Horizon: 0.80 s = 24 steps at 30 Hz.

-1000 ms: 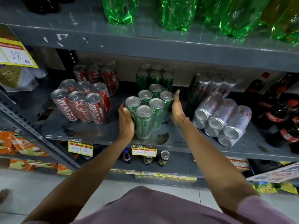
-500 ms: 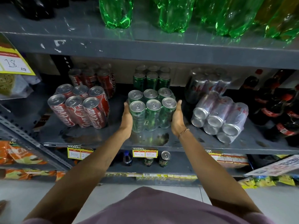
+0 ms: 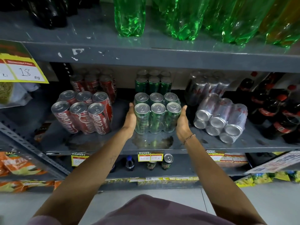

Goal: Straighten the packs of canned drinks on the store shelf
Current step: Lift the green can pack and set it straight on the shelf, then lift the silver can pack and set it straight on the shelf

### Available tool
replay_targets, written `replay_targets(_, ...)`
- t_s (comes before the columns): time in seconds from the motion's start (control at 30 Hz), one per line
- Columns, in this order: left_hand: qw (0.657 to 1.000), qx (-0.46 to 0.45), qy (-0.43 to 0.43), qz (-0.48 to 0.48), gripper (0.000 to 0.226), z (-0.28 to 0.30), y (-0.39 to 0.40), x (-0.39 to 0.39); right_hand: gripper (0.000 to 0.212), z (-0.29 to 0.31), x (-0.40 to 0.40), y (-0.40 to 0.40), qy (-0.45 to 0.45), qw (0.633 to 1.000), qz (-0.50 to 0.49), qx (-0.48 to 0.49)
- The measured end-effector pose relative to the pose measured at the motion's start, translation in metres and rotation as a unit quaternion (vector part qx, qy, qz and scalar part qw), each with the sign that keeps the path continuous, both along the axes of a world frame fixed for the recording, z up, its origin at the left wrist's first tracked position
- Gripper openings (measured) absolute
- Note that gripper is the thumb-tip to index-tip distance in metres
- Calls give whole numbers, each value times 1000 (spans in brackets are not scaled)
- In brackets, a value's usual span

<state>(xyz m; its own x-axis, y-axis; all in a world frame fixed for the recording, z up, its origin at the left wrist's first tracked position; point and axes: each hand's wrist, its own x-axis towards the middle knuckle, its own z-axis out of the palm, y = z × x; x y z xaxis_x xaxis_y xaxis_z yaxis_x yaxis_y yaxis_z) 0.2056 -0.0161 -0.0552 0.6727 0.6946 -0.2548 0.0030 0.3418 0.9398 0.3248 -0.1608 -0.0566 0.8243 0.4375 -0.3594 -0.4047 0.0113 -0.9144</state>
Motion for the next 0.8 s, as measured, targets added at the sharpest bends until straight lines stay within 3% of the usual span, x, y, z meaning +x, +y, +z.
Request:
replay_targets(0.07, 995, 60, -13, 75, 54, 11, -3, -3, 62, 7, -3, -4, -27, 1000, 12, -10)
replay_targets(0.17, 963, 173, -91, 183, 49, 38, -16, -10, 42, 15, -4, -14, -154, 986, -46, -44)
replay_targets(0.3, 958, 222, -164, 80, 39, 75, -52, 4, 26, 34, 1, -46, -278, 956, -88, -39)
replay_targets(0.4, 958, 252, -138, 3, 29, 85, -96, 41, 20, 48, 14, -81, -311, 941, -130, -39)
replay_targets(0.53, 974, 209, -54, -62, 36, 78, -149, 107, 20, 59, 49, -138, -339, 915, -204, -72)
replay_targets(0.63, 944, 286, 117, -115, 54, 67, -169, 148, 15, 54, 78, -179, -354, 896, -233, -132)
replay_targets(0.7, 910, 327, 233, -101, 55, 65, -172, 170, 20, 40, 98, -196, -295, 913, -228, -169)
replay_targets(0.8, 882, 303, 340, -124, 44, 65, -170, 202, 48, 19, 118, -207, -10, 981, -138, -136)
